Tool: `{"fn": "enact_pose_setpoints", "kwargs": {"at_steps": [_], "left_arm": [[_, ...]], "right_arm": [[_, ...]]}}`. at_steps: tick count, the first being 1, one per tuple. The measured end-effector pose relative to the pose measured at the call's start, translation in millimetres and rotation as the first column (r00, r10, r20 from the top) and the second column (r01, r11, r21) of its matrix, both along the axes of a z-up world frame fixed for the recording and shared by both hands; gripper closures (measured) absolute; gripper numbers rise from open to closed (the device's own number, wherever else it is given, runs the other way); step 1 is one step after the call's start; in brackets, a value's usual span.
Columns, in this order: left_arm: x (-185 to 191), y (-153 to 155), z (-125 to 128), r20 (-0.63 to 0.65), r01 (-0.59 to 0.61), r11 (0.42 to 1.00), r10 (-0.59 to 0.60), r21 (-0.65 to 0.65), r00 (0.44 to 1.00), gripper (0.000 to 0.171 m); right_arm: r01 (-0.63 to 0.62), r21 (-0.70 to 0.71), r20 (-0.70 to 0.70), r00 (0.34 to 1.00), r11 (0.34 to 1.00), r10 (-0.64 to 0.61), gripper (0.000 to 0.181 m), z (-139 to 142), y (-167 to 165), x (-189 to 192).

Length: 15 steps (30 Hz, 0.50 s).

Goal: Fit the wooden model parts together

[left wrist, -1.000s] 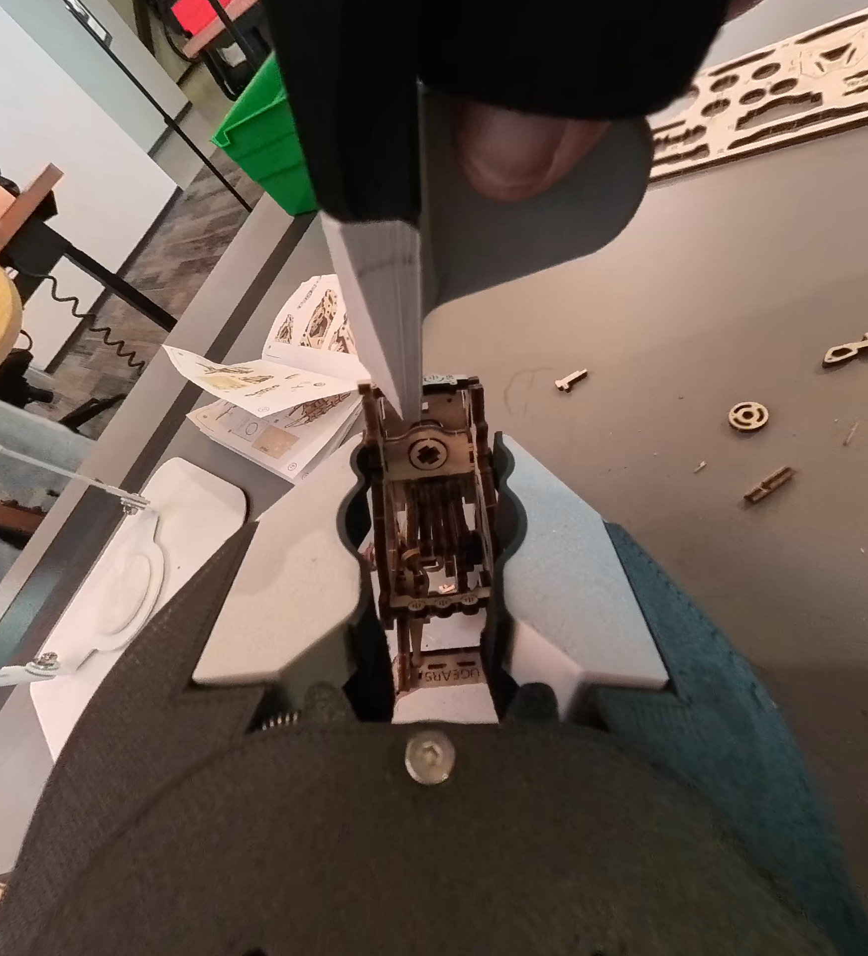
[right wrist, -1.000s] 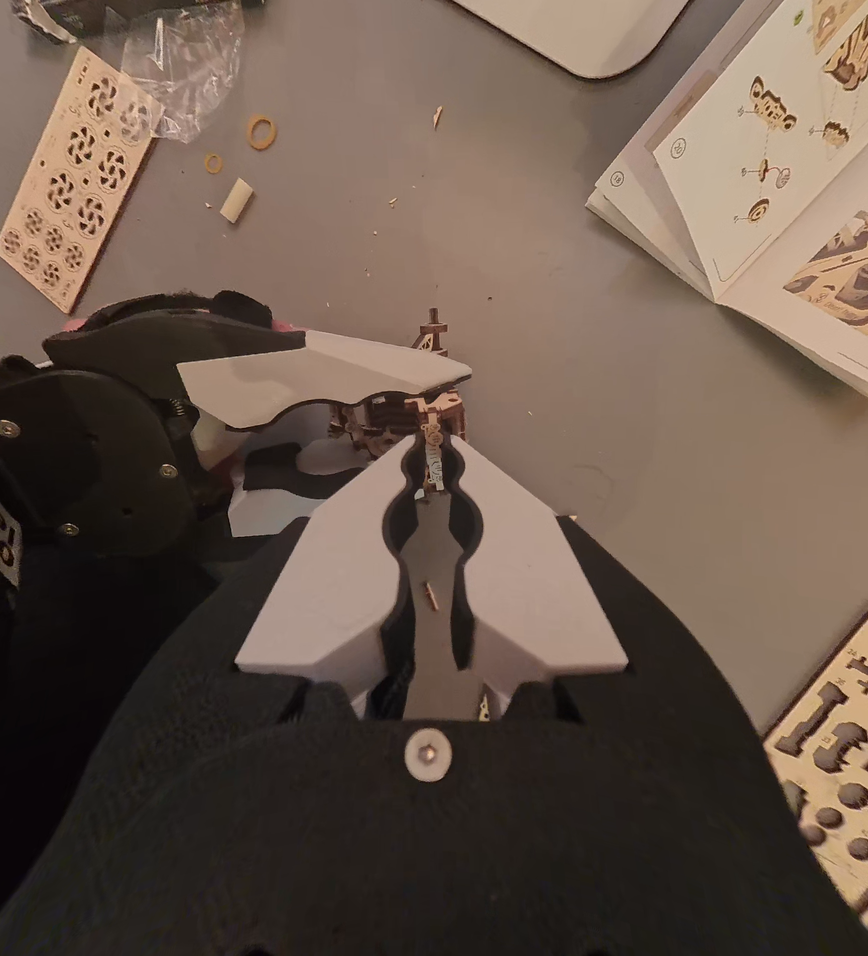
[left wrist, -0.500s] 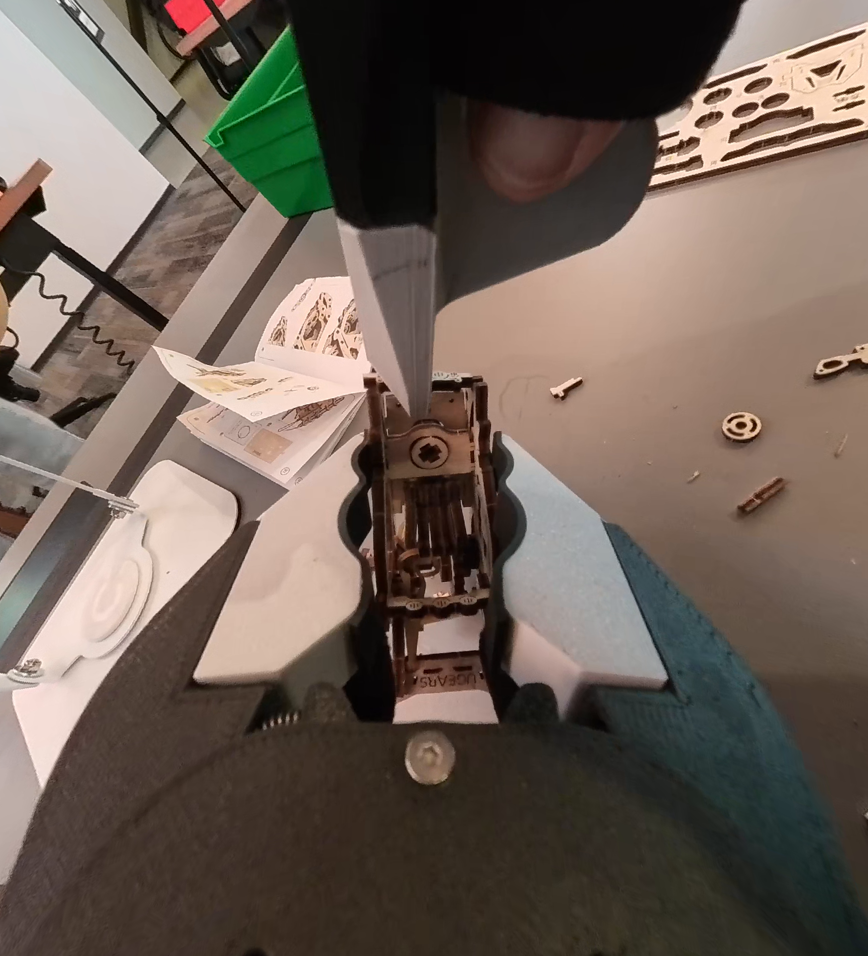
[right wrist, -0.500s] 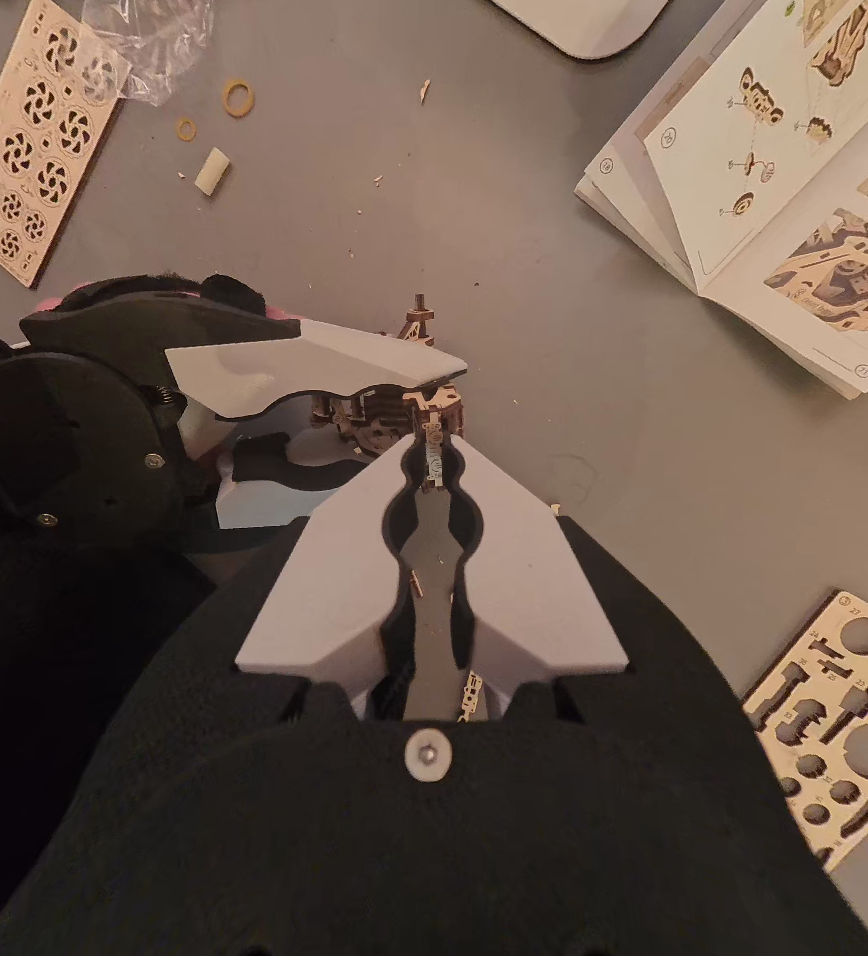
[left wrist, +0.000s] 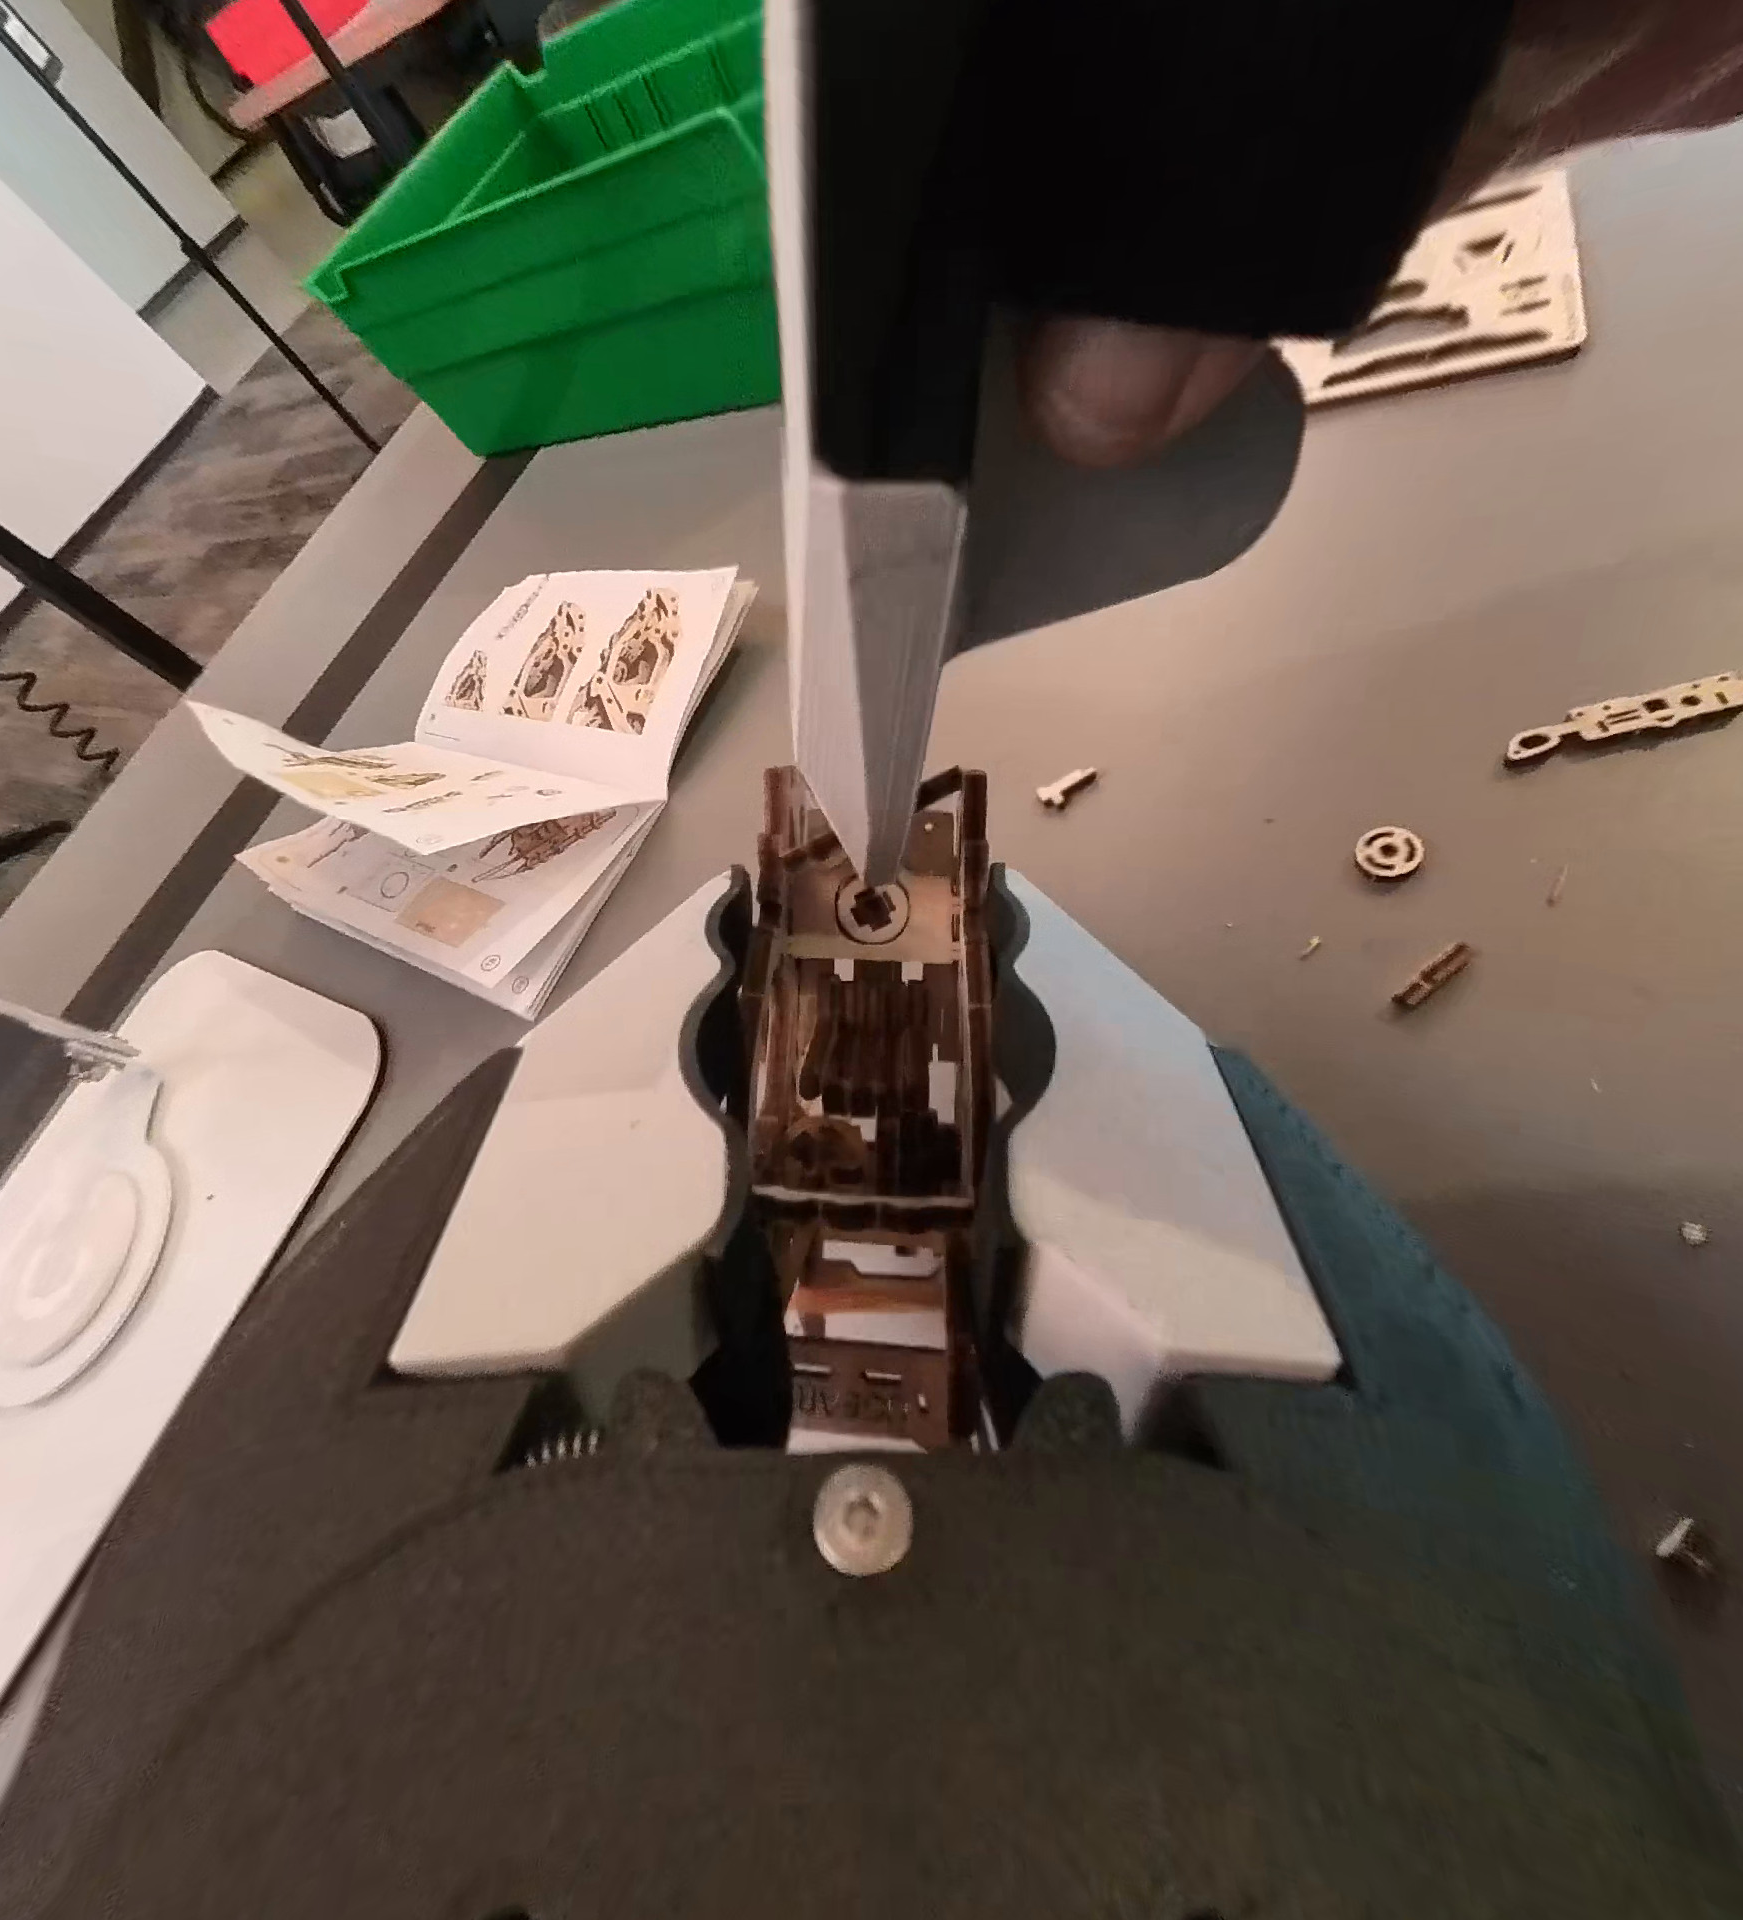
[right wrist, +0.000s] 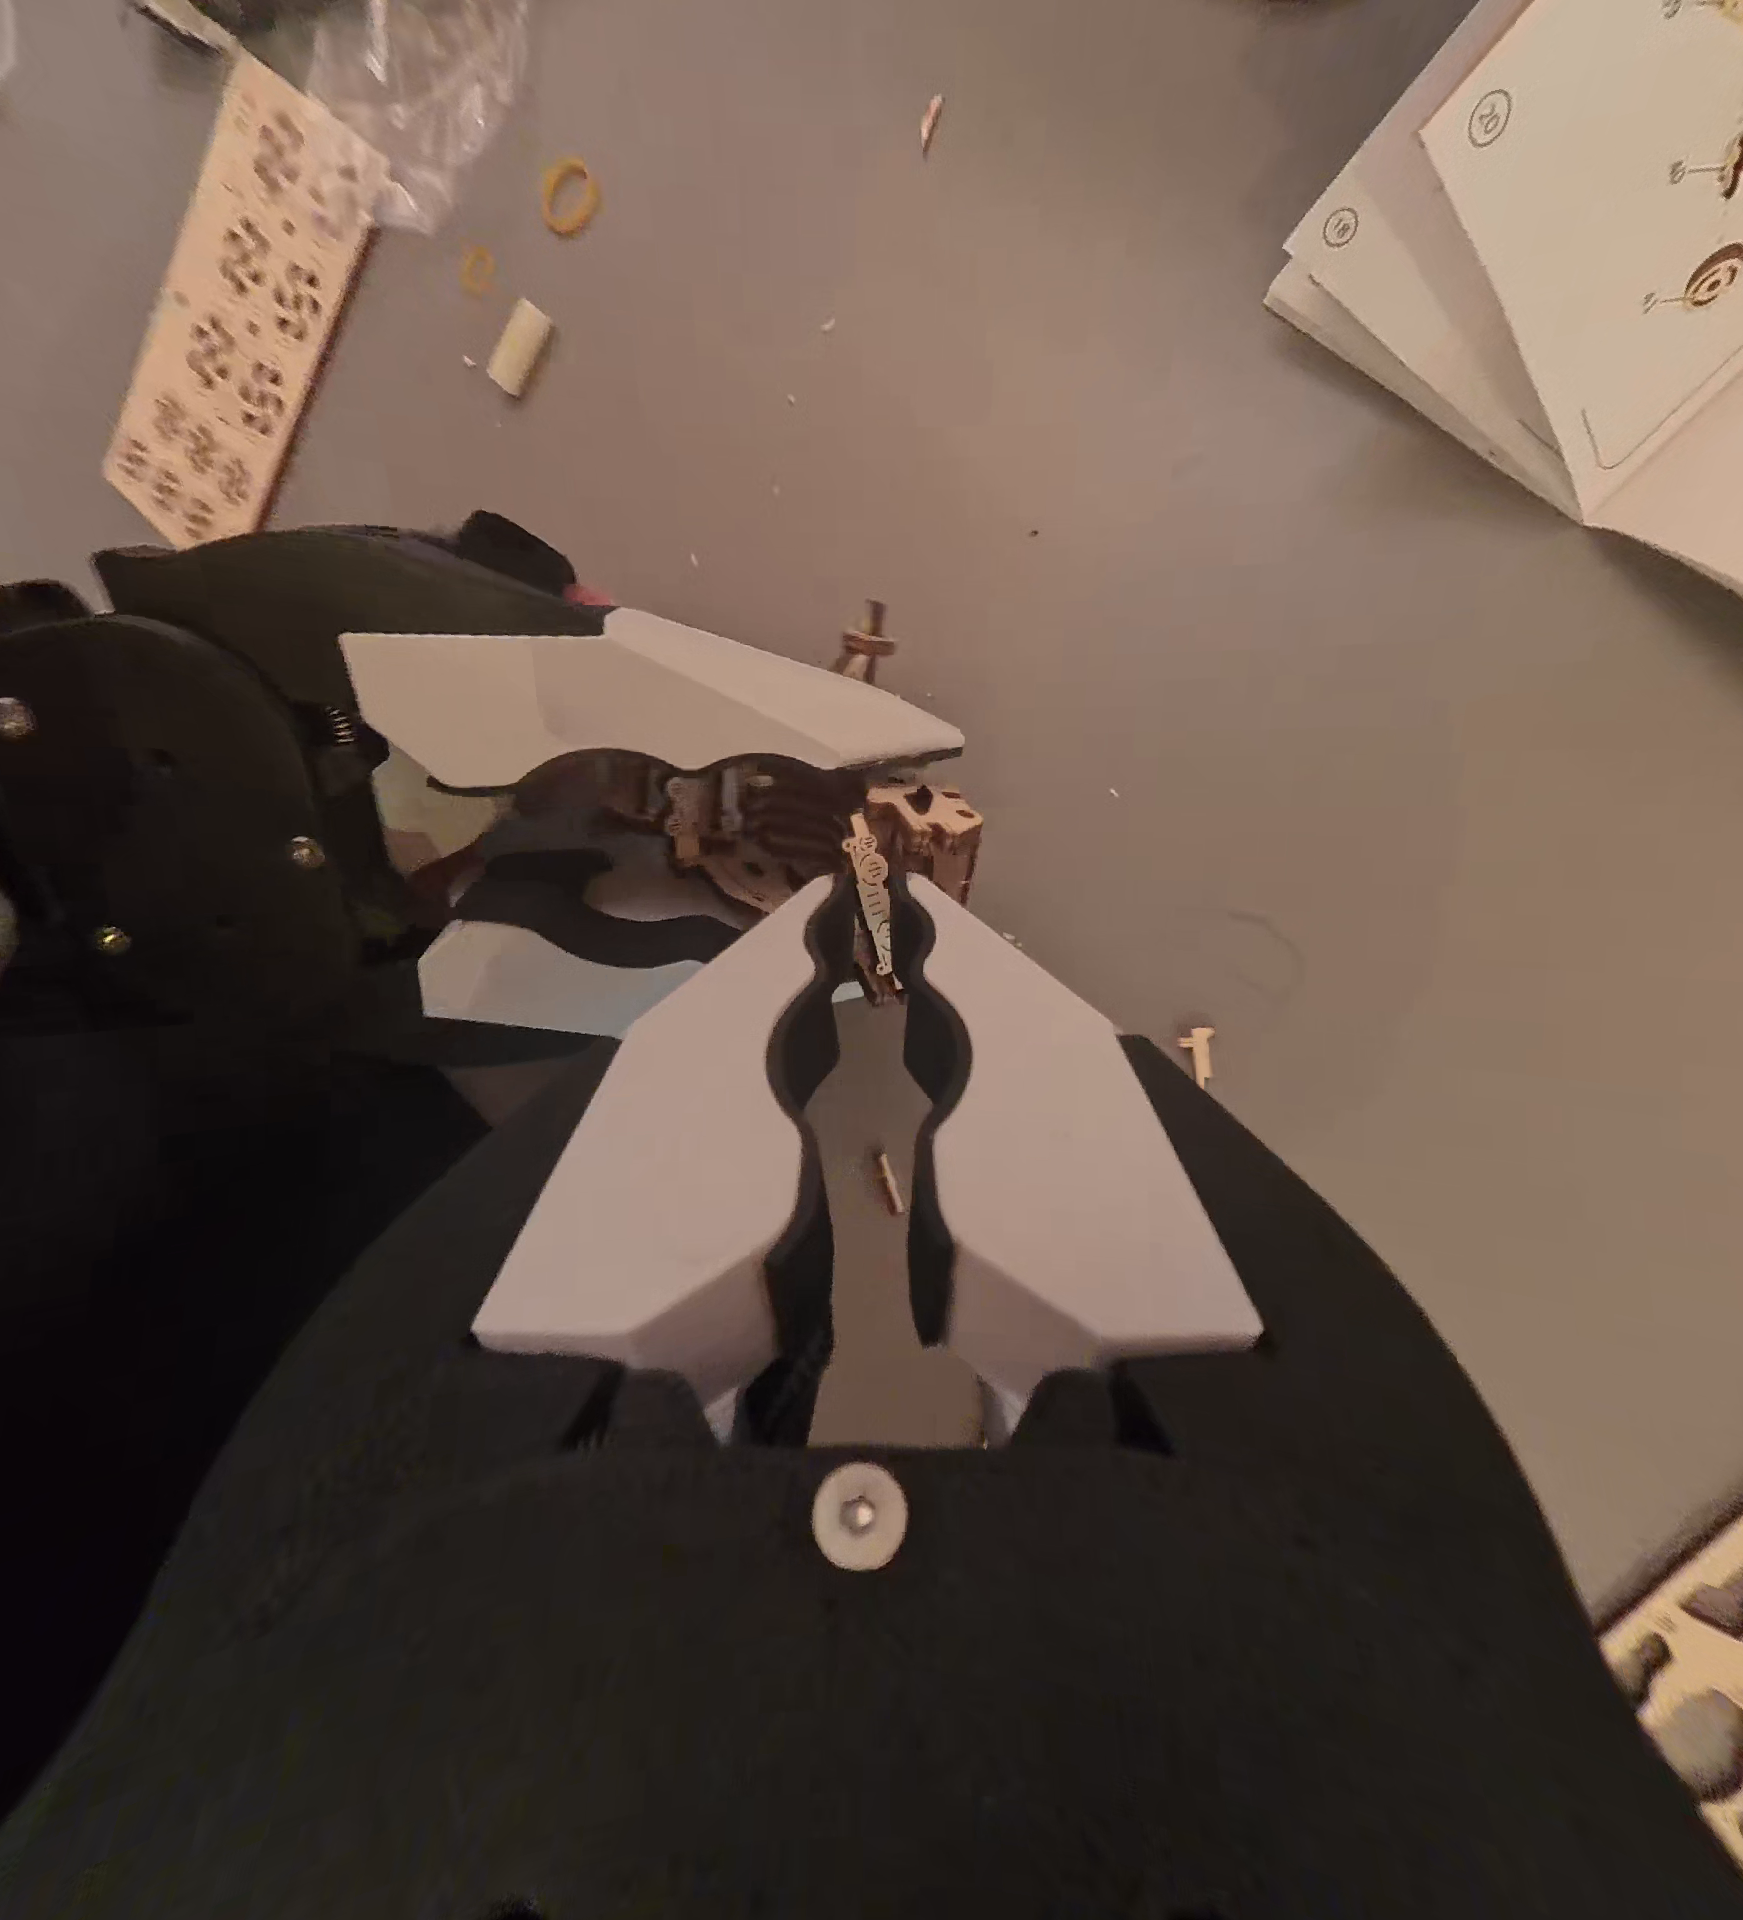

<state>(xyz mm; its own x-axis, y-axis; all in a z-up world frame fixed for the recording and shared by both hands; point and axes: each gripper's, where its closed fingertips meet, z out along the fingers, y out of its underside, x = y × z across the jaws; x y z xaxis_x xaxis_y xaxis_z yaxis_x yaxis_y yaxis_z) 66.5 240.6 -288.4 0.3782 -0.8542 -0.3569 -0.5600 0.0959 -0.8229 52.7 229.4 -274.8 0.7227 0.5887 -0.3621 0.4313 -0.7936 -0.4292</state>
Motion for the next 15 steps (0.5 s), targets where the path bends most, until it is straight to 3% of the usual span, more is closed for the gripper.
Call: {"fn": "enact_pose_setpoints", "kwargs": {"at_steps": [8, 10, 15], "left_arm": [[2.9, -0.3, 6.4, 0.050, -0.009, 1.000, 0.007, 0.026, 0.999, 0.130], [3.1, 0.4, 5.5, 0.059, -0.012, 1.000, 0.012, 0.010, 0.998, 0.130], [0.3, 5.0, 5.7, 0.093, -0.033, 0.999, 0.034, -0.022, 0.995, 0.130]], "right_arm": [[0.056, 0.009, -0.172, 0.984, 0.998, -0.054, 0.177, 11.6, -2.4, -0.8], [0.018, 0.084, -0.112, 0.994, 0.996, -0.009, 0.177, 11.2, -1.6, -0.3], [0.079, 0.069, -0.251, 0.966, 0.994, -0.059, 0.178, 25.1, 3.0, -2.5]]}}
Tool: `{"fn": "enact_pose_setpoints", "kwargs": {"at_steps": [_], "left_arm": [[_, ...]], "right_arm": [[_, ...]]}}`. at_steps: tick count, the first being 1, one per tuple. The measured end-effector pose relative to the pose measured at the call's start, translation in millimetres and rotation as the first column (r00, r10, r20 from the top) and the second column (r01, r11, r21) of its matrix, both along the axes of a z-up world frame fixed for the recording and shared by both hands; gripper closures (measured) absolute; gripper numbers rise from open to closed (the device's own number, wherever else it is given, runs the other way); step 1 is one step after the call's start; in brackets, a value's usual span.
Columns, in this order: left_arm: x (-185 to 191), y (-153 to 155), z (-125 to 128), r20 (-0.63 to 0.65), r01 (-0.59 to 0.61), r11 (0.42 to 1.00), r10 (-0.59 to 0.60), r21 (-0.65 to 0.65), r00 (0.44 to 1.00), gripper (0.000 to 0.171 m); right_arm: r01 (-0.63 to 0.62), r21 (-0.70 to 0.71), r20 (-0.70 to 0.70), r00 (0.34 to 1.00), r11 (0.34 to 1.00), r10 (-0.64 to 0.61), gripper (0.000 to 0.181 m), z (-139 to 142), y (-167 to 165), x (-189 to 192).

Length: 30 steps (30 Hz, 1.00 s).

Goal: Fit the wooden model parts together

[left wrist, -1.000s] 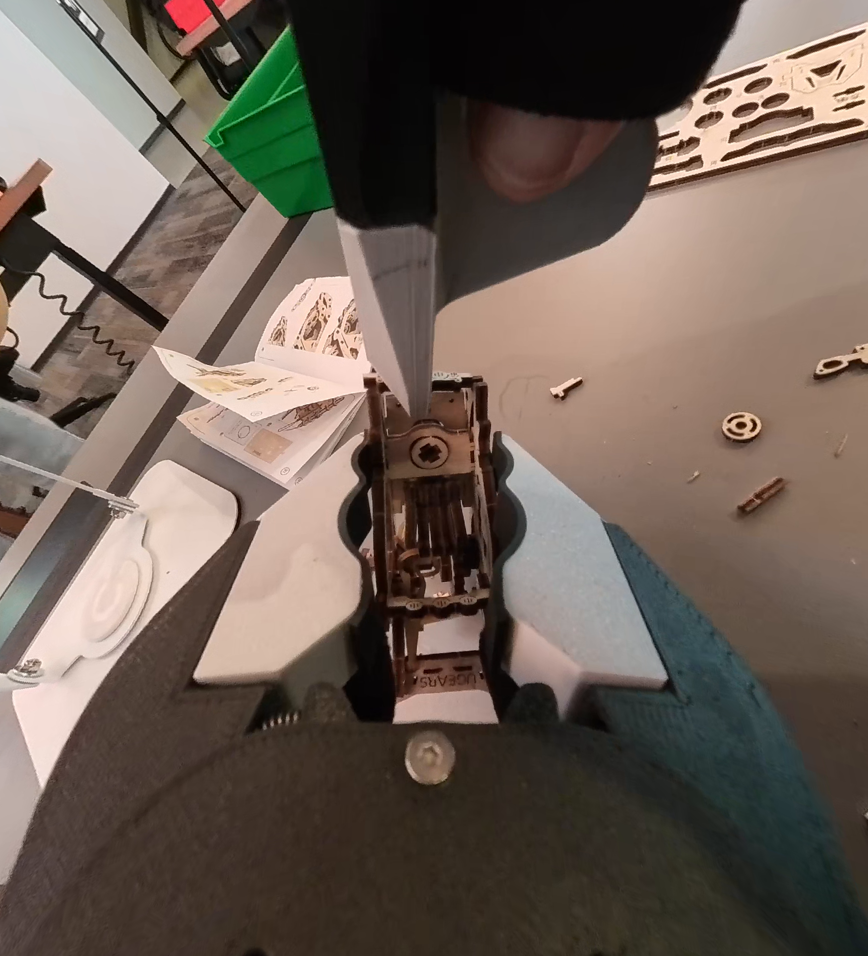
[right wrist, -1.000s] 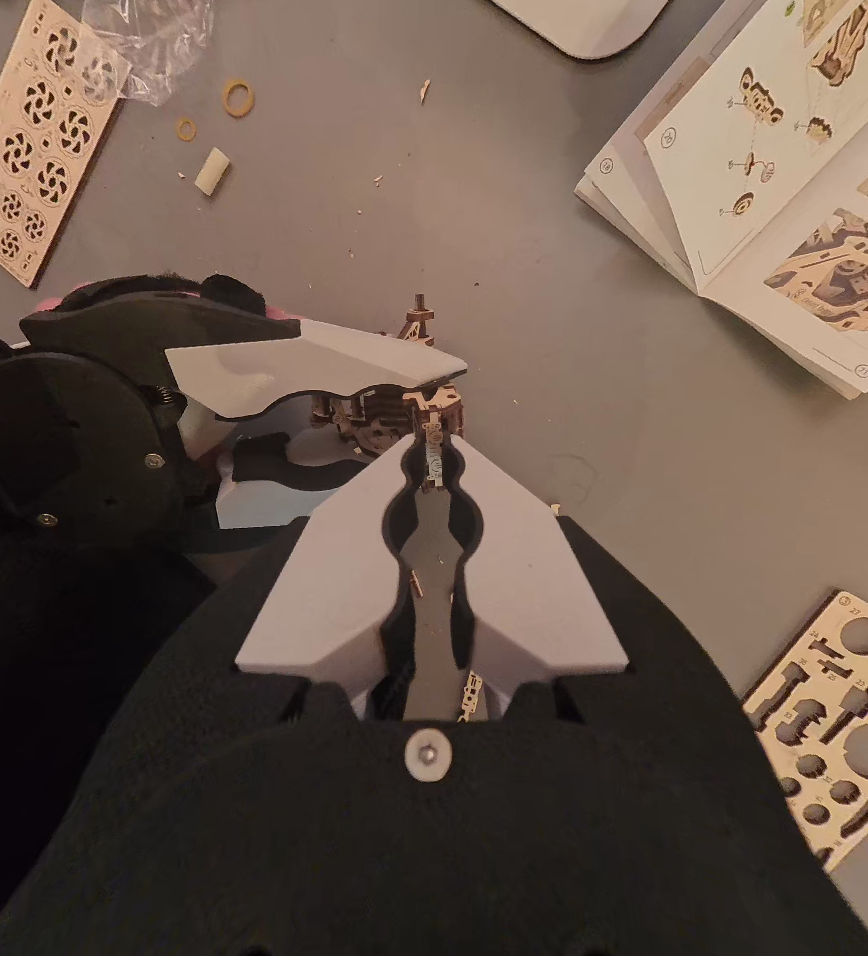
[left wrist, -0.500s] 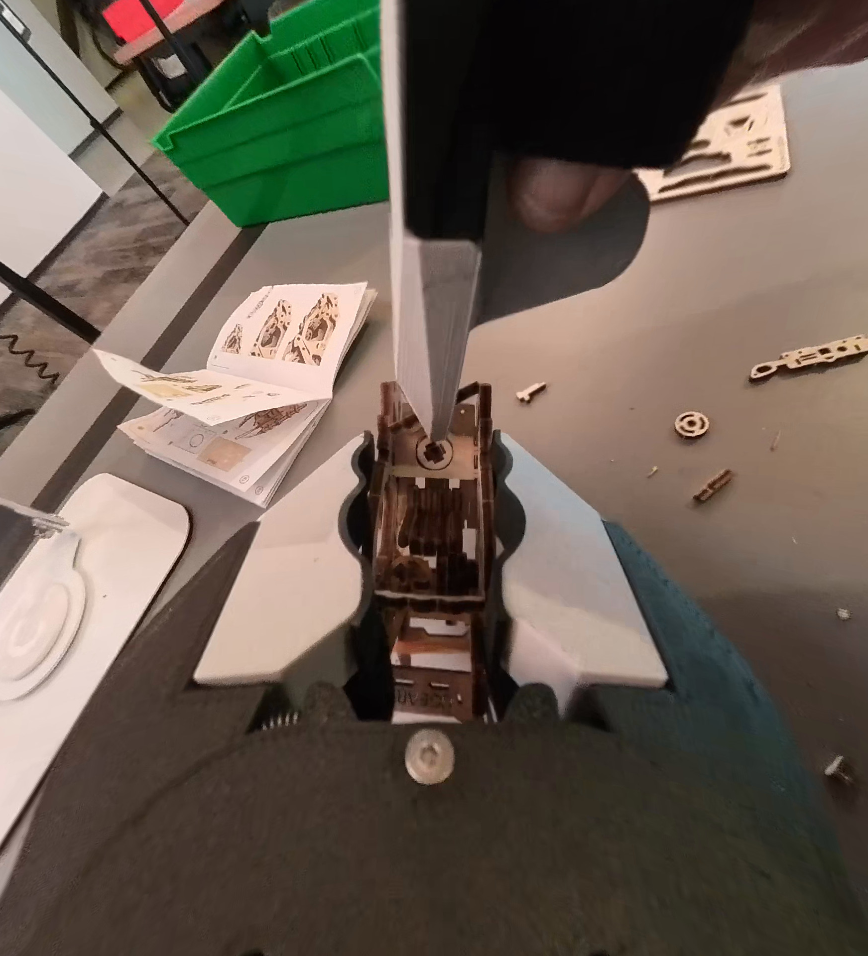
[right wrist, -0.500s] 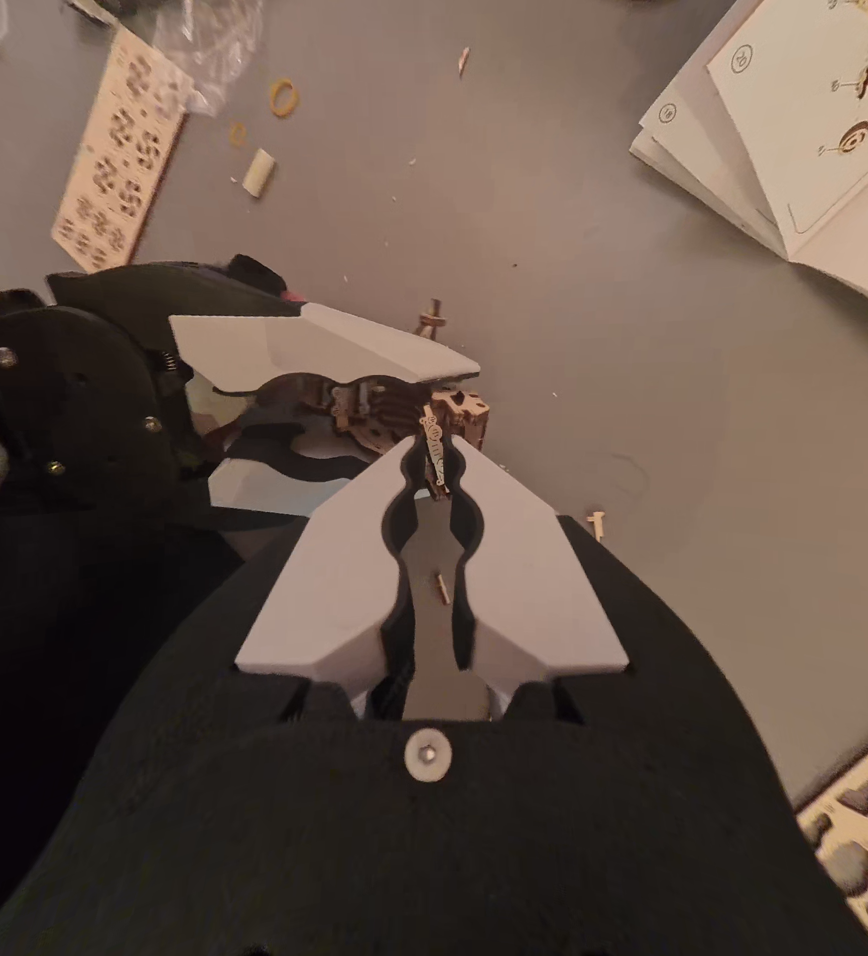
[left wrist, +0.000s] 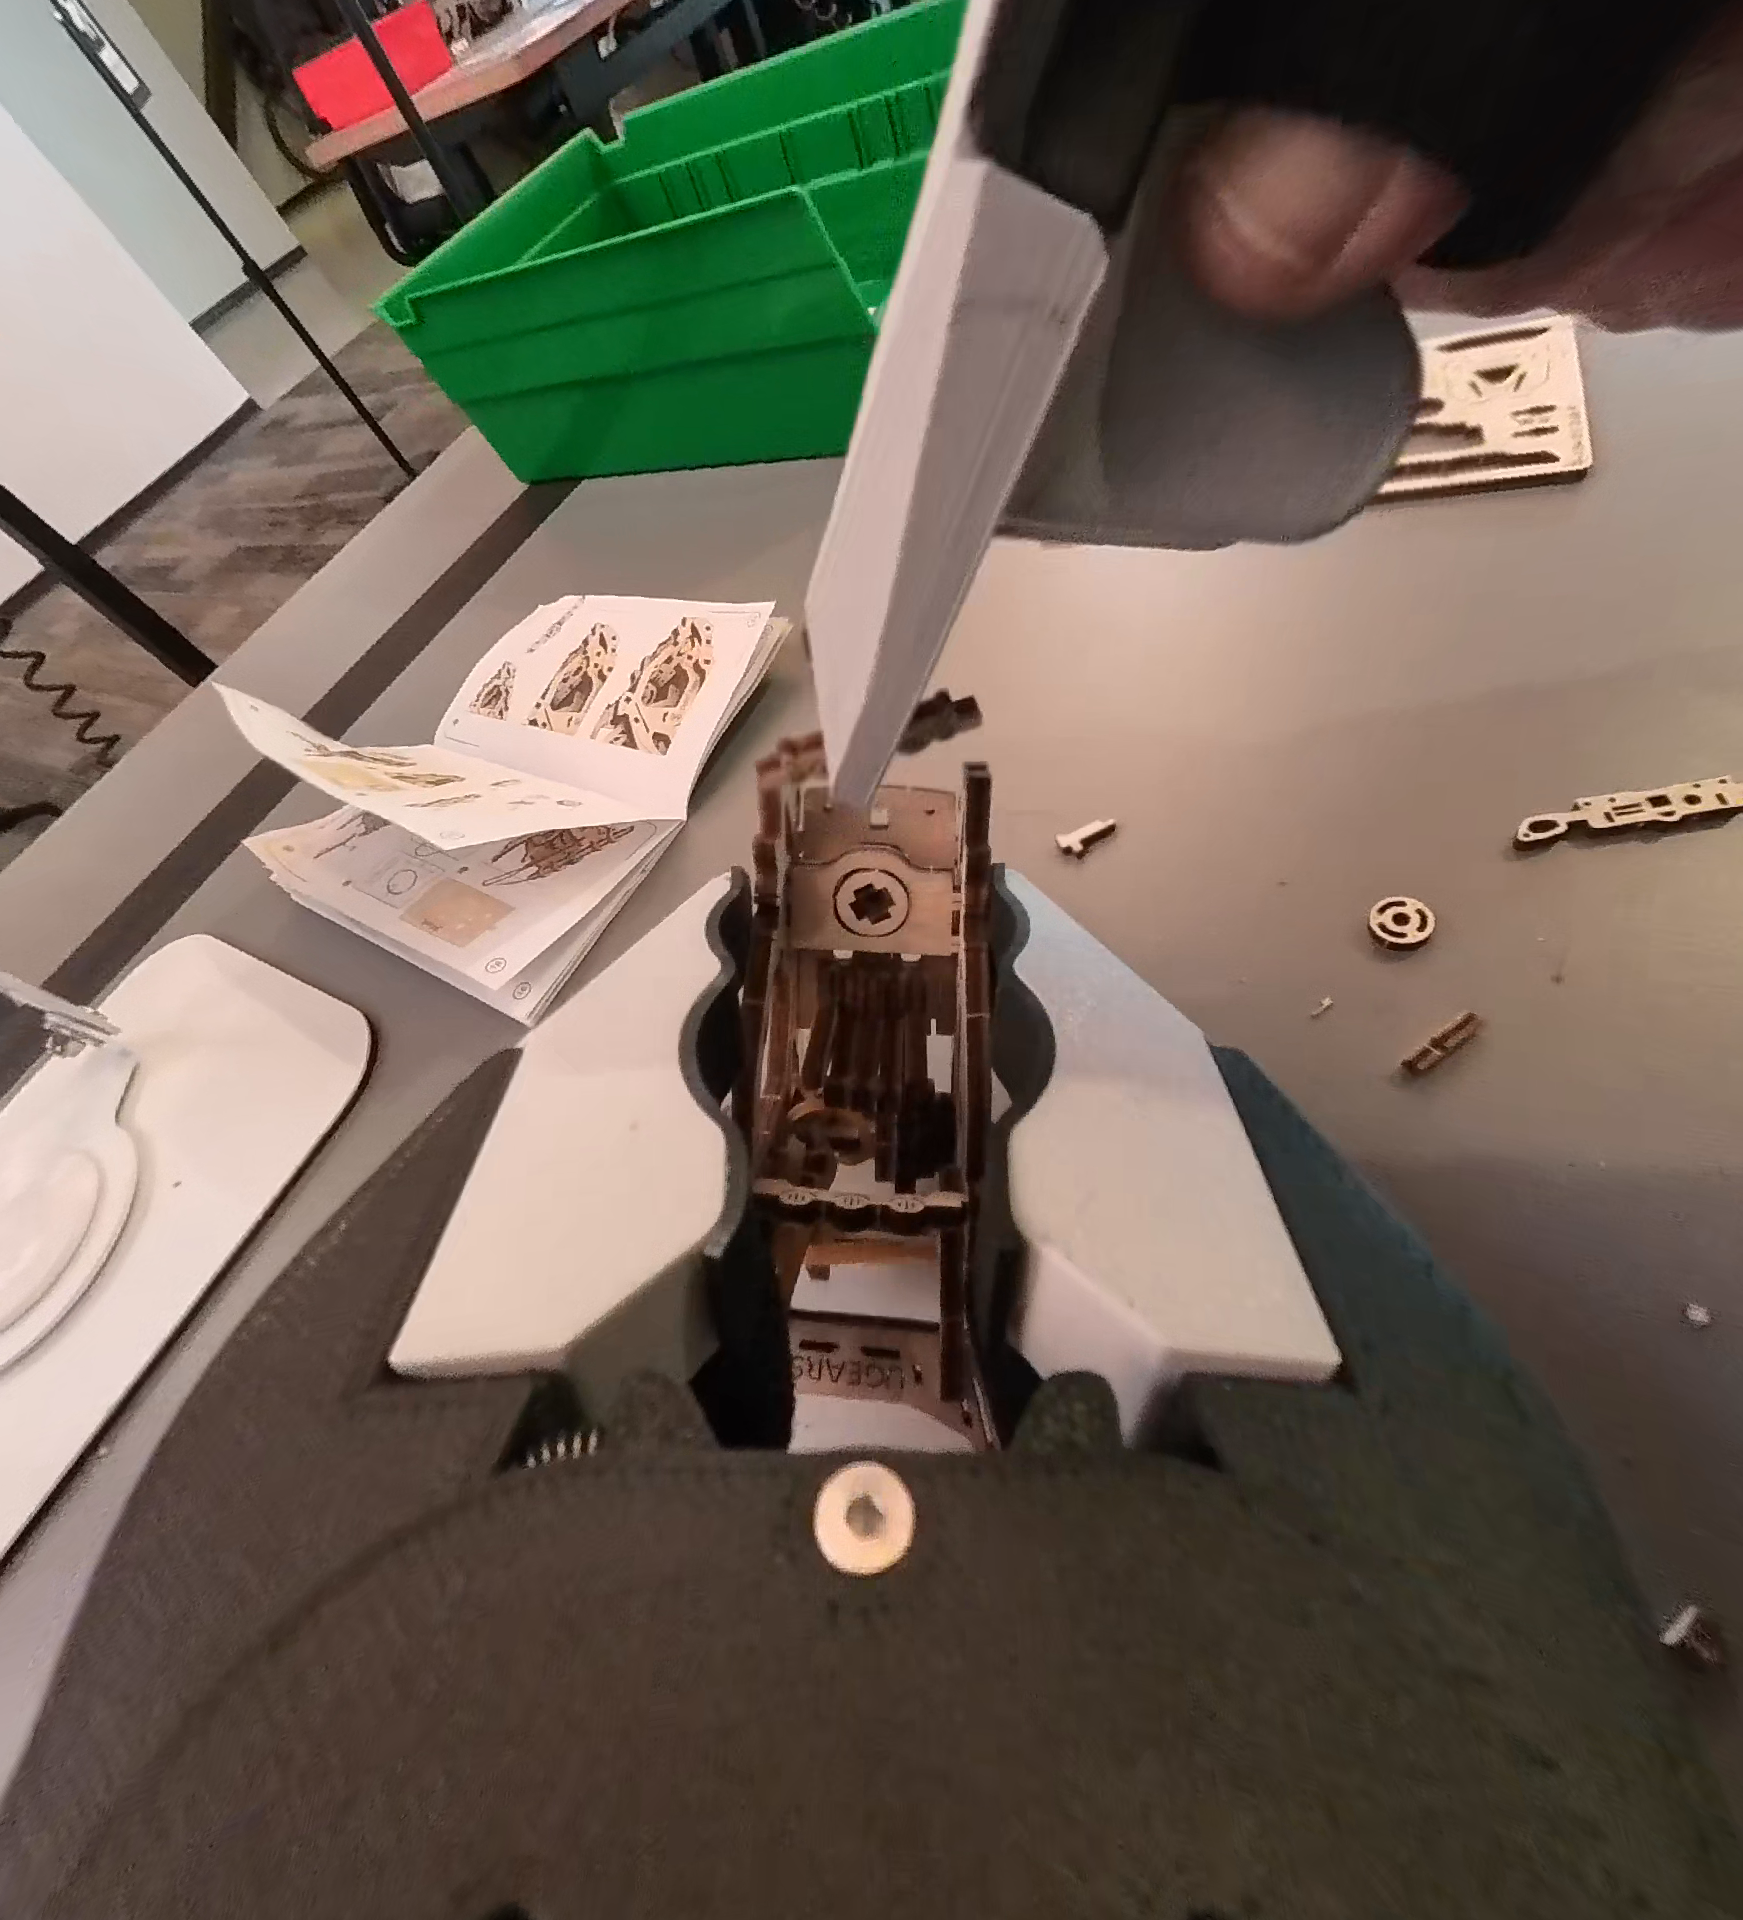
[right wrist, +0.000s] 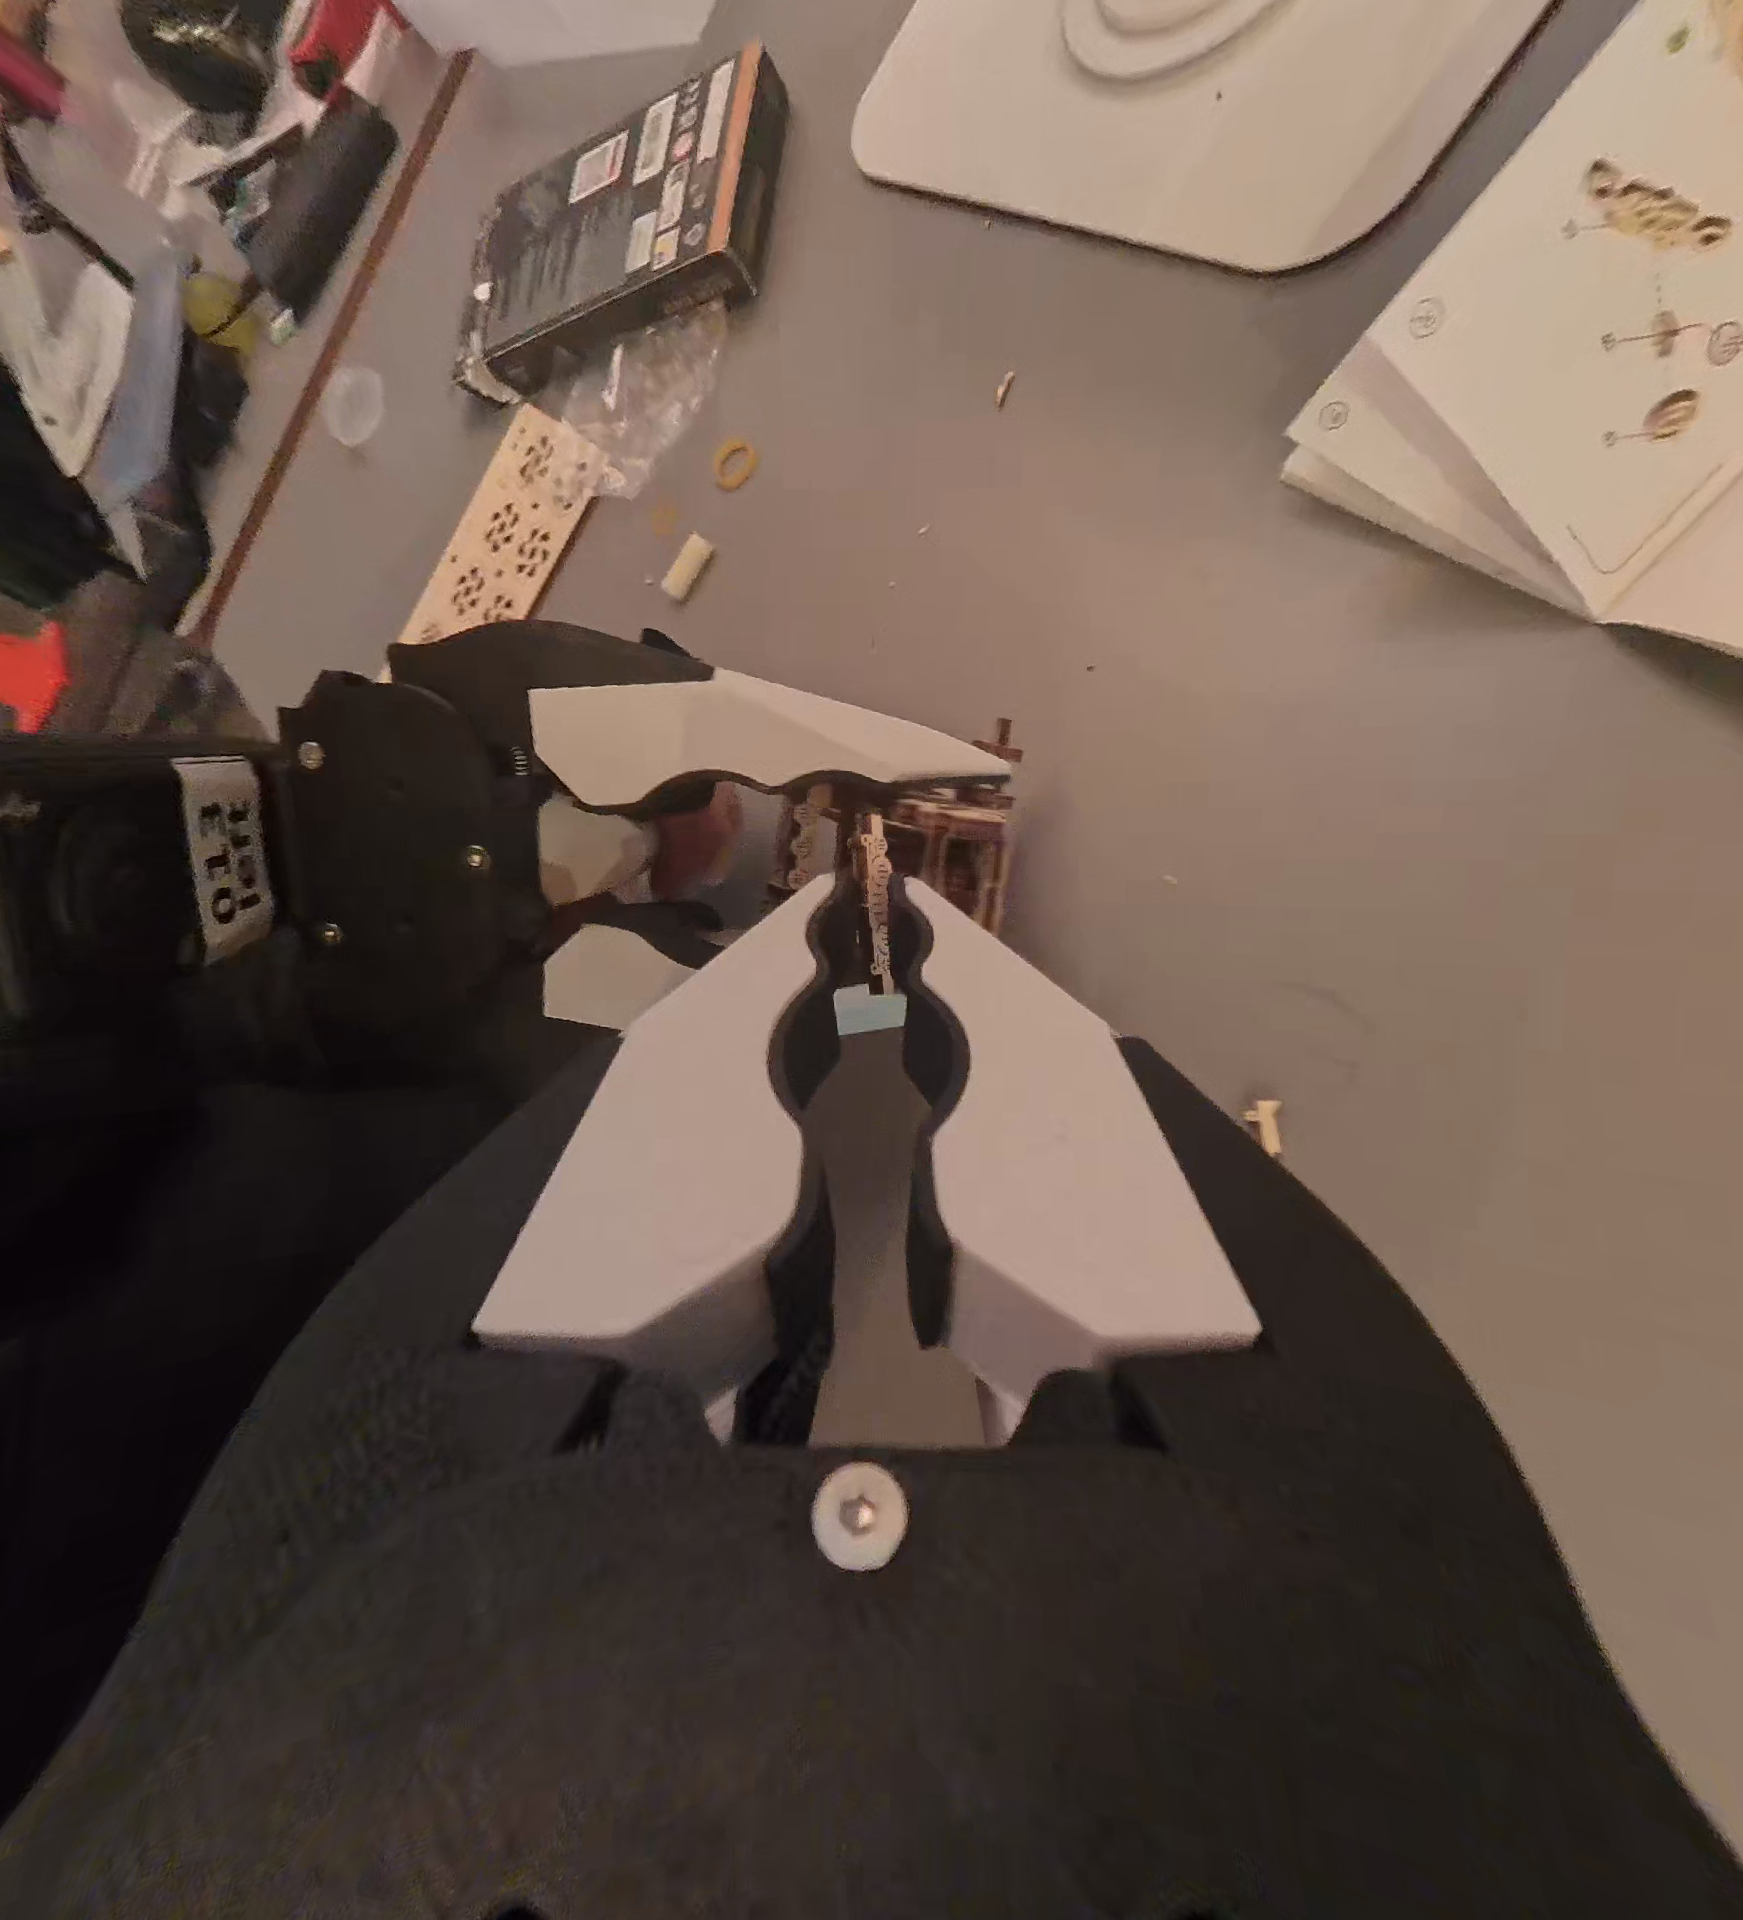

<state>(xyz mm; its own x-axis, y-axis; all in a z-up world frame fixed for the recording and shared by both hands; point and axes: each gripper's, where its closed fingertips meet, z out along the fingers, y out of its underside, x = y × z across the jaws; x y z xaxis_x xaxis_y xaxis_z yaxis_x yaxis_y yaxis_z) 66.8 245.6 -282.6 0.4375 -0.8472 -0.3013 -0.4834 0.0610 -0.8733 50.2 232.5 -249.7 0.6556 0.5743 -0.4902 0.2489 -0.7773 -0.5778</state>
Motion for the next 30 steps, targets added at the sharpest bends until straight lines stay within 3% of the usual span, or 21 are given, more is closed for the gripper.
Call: {"fn": "enact_pose_setpoints", "kwargs": {"at_steps": [7, 18, 30], "left_arm": [[0.8, 0.4, -0.6, -0.016, -0.013, 1.000, 0.013, 0.013, 1.000, 0.130], [-0.2, 1.0, -2.5, -0.031, -0.021, 1.000, 0.021, 0.013, 0.999, 0.130], [0.4, 2.0, -11.1, -0.066, -0.023, 0.999, 0.021, -0.023, 0.998, 0.130]], "right_arm": [[0.067, 0.103, 0.138, 0.987, 0.992, -0.081, 0.178, -8.3, 8.4, 11.1], [0.092, 0.136, 0.201, 0.972, 0.986, -0.118, 0.178, -15.6, 11.6, 12.1], [0.020, 0.240, 0.398, 0.910, 0.971, -0.117, 0.179, -31.0, 18.6, 15.2]]}}
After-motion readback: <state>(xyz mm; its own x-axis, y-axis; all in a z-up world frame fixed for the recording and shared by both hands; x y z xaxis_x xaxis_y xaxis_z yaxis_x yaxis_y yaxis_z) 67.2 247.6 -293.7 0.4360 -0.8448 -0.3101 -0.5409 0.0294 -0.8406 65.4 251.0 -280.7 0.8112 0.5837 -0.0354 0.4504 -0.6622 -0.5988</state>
